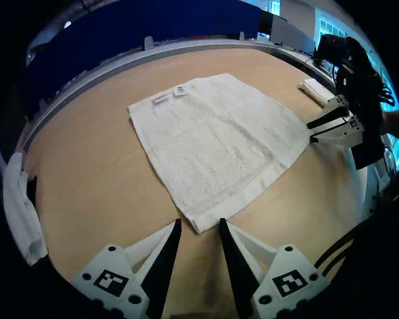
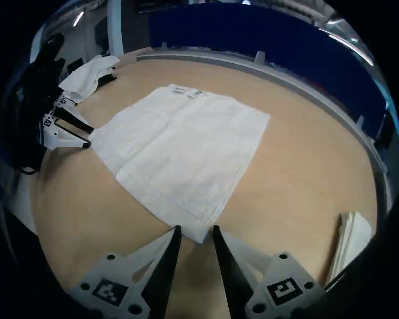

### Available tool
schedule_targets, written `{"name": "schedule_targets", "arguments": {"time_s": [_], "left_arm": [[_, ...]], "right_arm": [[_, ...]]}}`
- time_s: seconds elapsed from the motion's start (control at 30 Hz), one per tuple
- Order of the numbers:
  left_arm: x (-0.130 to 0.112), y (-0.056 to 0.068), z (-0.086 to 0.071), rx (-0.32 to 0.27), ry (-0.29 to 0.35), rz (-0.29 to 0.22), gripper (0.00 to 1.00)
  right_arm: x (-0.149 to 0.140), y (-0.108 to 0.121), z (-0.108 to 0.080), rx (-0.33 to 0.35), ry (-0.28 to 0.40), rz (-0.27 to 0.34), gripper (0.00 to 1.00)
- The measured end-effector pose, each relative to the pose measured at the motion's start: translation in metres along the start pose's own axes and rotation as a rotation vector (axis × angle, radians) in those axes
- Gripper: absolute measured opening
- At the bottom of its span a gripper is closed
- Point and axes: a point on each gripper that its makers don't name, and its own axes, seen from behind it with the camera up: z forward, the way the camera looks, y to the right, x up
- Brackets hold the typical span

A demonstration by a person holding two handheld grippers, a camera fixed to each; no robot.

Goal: Fold towel

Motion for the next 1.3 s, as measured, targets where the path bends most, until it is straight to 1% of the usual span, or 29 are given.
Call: {"name": "schedule_targets", "arguments": {"time_s": [0.1, 0.23, 0.3, 0.37, 0.43, 0.5, 0.57, 0.7, 0.9, 1.0, 1.2, 1.3], "left_arm": [[0.0, -0.002, 0.0, 0.005, -0.002, -0.007, 0.4], [0.0, -0.004, 0.0, 0.015, -0.003, -0.009, 0.3], [-0.001, -0.004, 0.0, 0.017, -0.003, -0.012, 0.22], [-0.001, -0.005, 0.0, 0.023, -0.002, -0.02, 0.13], [-0.001, -0.005, 0.0, 0.025, 0.0, -0.027, 0.11], [-0.001, -0.005, 0.0, 0.025, 0.002, -0.035, 0.09], [-0.002, -0.004, -0.001, 0.024, 0.003, -0.04, 0.09], [-0.002, -0.004, -0.001, 0.02, 0.004, -0.051, 0.09], [0.0, -0.003, -0.003, 0.01, 0.006, -0.057, 0.08], [0.001, -0.002, -0.006, 0.008, 0.009, -0.062, 0.08], [0.007, -0.001, -0.014, 0.002, 0.026, -0.086, 0.08], [0.011, 0.0, -0.018, -0.001, 0.034, -0.098, 0.08]], "right_arm": [[0.0, -0.003, 0.0, 0.005, 0.0, -0.009, 0.37], [0.0, -0.005, 0.0, 0.008, -0.004, -0.014, 0.33], [-0.001, -0.006, -0.001, 0.011, -0.006, -0.013, 0.31], [-0.001, -0.006, -0.001, 0.013, -0.01, -0.009, 0.28], [-0.001, -0.005, -0.001, 0.013, -0.014, -0.007, 0.25], [-0.001, -0.005, -0.001, 0.012, -0.017, -0.007, 0.2], [-0.001, -0.005, -0.001, 0.011, -0.021, -0.009, 0.19], [-0.001, -0.005, -0.001, 0.009, -0.027, -0.01, 0.17], [0.007, -0.003, -0.005, 0.003, -0.011, -0.013, 0.17], [0.011, -0.003, -0.009, 0.003, -0.001, -0.009, 0.17], [0.021, -0.001, -0.019, -0.002, 0.023, 0.003, 0.17], [0.025, -0.001, -0.025, 0.0, 0.028, 0.0, 0.17]]}}
